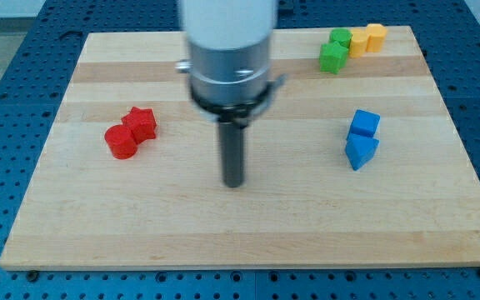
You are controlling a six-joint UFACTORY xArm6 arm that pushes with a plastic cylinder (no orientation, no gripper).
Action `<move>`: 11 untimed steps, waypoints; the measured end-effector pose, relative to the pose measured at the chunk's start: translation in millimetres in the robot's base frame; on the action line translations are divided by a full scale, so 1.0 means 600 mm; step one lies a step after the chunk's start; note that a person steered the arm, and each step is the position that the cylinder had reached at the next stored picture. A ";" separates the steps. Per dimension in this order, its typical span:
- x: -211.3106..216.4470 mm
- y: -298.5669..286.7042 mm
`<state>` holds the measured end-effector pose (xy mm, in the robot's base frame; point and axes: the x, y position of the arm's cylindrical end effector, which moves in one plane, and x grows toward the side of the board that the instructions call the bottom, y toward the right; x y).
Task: Push the red star towards the blue triangle
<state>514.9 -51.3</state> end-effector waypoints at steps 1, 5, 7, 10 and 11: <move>-0.009 -0.168; -0.173 -0.289; -0.160 -0.181; -0.186 -0.089; -0.184 -0.087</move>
<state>404.5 -103.5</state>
